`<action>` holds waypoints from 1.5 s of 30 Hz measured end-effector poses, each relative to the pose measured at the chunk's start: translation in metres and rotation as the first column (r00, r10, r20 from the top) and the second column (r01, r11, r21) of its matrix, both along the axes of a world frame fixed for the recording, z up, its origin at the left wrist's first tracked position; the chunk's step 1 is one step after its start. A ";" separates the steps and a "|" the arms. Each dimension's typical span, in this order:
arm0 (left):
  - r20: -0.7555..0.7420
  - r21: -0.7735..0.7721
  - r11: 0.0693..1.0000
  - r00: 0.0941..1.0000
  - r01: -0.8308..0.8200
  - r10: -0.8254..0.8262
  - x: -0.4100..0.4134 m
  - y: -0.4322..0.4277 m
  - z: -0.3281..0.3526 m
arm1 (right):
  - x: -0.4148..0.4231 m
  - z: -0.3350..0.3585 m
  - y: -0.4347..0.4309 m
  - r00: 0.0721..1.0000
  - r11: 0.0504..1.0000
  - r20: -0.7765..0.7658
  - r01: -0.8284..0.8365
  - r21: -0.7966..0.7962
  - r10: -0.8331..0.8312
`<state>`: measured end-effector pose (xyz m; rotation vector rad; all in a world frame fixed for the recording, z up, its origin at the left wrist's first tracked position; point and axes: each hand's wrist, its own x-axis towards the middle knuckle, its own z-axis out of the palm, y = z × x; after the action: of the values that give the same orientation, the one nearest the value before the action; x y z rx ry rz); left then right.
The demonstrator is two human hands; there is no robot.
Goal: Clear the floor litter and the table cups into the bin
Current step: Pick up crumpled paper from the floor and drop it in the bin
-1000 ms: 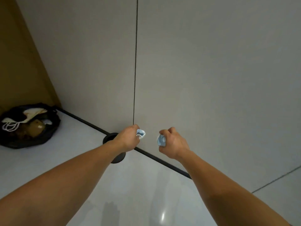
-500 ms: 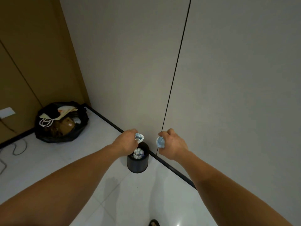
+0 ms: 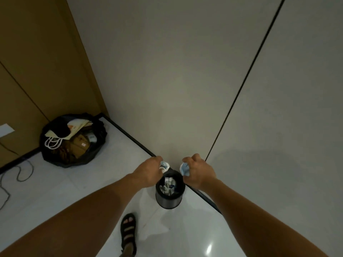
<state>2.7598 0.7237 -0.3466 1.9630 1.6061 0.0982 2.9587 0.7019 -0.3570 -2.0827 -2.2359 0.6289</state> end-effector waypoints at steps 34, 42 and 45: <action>-0.181 -0.166 0.931 0.918 0.326 -0.354 0.013 0.225 -0.536 | -0.028 -0.520 0.134 0.761 0.702 -0.017 0.591 -0.397 -0.649; -0.211 -0.138 0.911 0.887 0.388 -0.410 0.043 0.268 -0.437 | 0.004 -0.436 0.129 0.778 0.736 -0.064 0.560 -0.380 -0.625; -0.223 -0.131 0.896 0.868 0.424 -0.443 0.061 0.280 -0.397 | 0.016 -0.402 0.131 0.780 0.745 -0.057 0.570 -0.345 -0.623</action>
<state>2.8204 1.0037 -0.7435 2.2938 1.2425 -0.3989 2.9750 0.8325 -0.7588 -2.5746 -1.2945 1.0862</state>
